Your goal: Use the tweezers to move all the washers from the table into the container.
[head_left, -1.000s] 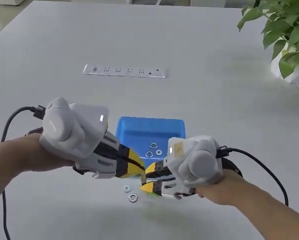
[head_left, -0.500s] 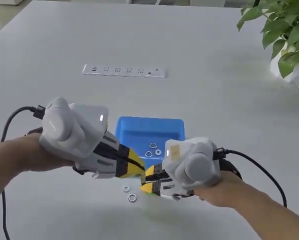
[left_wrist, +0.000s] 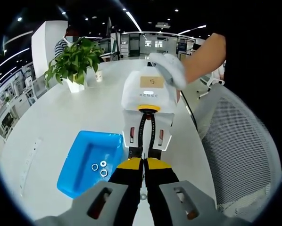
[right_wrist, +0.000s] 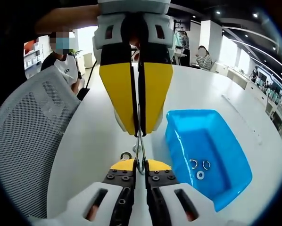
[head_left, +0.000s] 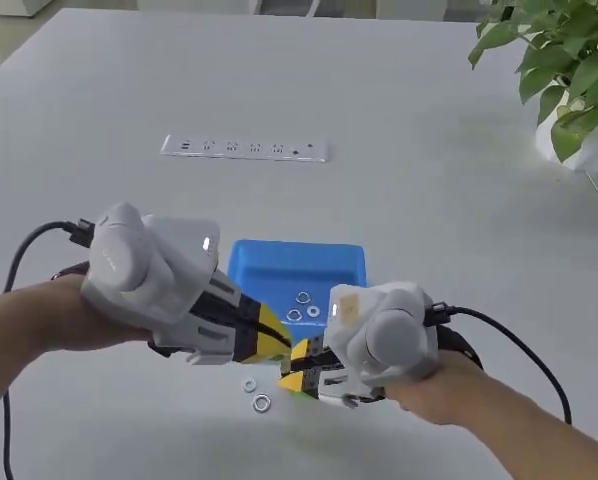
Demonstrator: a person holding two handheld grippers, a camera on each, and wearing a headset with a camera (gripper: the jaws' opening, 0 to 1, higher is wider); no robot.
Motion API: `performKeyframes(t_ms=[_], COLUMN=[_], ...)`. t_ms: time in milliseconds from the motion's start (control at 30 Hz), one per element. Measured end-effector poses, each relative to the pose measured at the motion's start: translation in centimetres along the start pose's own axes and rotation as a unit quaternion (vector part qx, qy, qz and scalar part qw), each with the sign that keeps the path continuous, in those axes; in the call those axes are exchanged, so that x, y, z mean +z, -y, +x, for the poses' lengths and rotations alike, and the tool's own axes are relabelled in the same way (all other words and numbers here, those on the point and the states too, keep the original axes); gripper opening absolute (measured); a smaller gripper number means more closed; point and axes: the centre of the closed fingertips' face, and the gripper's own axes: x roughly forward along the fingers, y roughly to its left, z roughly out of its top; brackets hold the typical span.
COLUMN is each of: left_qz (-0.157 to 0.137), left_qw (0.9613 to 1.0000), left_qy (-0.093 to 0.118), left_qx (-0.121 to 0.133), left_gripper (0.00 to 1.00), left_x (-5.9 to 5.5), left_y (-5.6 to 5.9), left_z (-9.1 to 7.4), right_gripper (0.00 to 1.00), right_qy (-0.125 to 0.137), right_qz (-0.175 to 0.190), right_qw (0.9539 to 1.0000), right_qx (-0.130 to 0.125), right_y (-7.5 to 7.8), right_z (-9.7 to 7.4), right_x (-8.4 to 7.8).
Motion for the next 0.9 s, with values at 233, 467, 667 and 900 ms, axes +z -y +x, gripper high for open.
performKeyframes(t_ms=[233,467,667,900], left_qz=[-0.006,-0.012,-0.019,-0.030], left_qw=[1.0000,0.9999,0.9997,0.9993], left_qy=[-0.003,-0.008,-0.003,0.007], left_qx=[0.001,0.007,0.017,0.024], left_gripper=[0.05,0.07,0.11,0.19], left_x=[-0.3,-0.7,-0.6,-0.5], left_y=[-0.1,-0.1,-0.3,-0.2], left_z=[0.0,-0.2,-0.7,-1.3], right_gripper=[0.07,0.07,0.07,0.07], right_qy=[0.002,0.006,0.006,0.007], right_qz=[-0.001,-0.001,-0.001,-0.001], right_qw=[1.0000,1.0000,1.0000,1.0000], right_qx=[0.000,-0.001,0.000,-0.001], right_y=[0.0,0.0,0.0,-0.1], right_z=[0.1,0.0,0.0,-0.1], right_x=[0.0,0.0,0.1,0.3])
